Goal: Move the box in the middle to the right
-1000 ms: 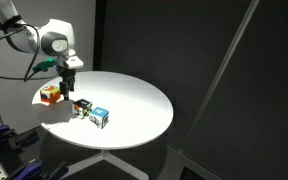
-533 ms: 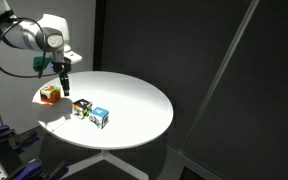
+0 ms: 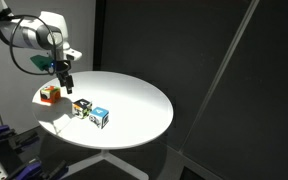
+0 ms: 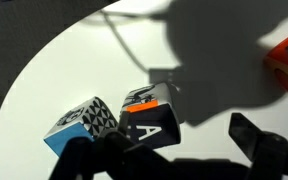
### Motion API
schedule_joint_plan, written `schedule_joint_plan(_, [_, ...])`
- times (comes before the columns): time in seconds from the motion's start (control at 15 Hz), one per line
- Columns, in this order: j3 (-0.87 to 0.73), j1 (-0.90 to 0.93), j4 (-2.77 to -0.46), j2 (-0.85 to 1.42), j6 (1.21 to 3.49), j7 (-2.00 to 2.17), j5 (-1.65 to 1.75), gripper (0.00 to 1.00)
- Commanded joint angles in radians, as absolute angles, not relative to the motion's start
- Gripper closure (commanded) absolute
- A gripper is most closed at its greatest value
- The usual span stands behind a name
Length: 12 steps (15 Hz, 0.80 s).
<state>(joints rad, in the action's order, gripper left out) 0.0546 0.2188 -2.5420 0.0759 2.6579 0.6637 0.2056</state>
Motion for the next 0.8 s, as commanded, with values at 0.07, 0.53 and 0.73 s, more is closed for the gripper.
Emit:
schedule_joint_plan(0.07, [0.071, 0.203, -2.542, 0.076, 2.656, 0.664, 0.206, 0.00])
schedule_joint_plan(0.53, [0.084, 0.208, -2.587, 0.032, 2.715, 0.625, 0.214, 0.00])
schedule_joint_plan(0.73, [0.109, 0.208, -2.622, -0.003, 2.765, 0.549, 0.174, 0.00])
